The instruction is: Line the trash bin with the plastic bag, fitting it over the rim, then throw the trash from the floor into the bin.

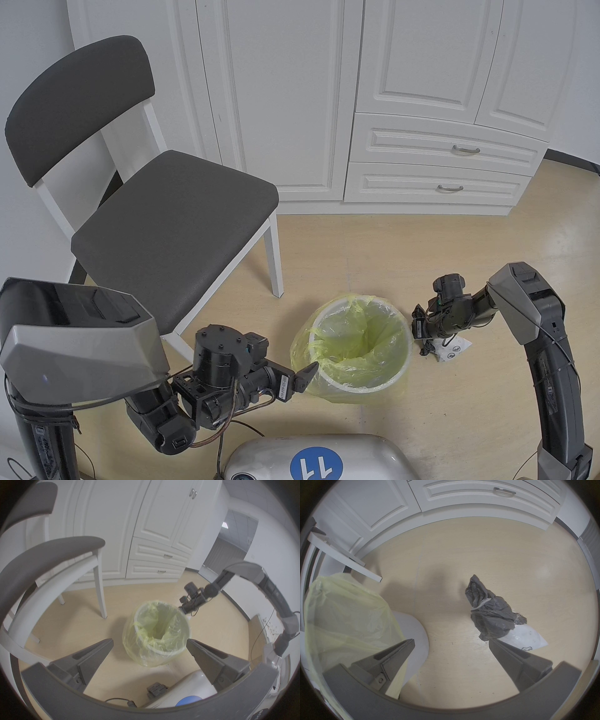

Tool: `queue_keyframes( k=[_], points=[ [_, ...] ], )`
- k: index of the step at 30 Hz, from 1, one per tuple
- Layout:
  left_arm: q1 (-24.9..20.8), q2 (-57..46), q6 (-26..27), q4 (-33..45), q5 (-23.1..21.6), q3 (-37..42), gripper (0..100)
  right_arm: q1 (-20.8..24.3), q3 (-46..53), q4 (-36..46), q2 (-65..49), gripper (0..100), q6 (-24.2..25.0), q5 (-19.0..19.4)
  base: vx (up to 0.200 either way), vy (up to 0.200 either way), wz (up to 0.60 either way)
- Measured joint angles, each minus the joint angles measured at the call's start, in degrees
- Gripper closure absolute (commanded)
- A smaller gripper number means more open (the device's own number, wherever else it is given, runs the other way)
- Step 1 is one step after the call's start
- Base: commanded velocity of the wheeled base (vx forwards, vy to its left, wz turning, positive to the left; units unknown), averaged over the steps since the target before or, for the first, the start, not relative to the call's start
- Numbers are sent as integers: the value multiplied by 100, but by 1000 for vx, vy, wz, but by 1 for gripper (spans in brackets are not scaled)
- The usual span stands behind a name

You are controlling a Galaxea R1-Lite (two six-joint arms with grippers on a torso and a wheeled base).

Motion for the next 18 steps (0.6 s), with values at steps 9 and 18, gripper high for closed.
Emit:
queue_keyframes(
  k=[9, 18],
  points=[
    [-93, 140, 65, 1191, 472, -701, 0, -276, 866, -178, -513, 0, 232, 373, 0, 0, 0],
    [-96, -145, 65, 1290, 767, -480, 0, -803, 1464, -413, -1310, 0, 616, 920, 0, 0, 0]
  ],
)
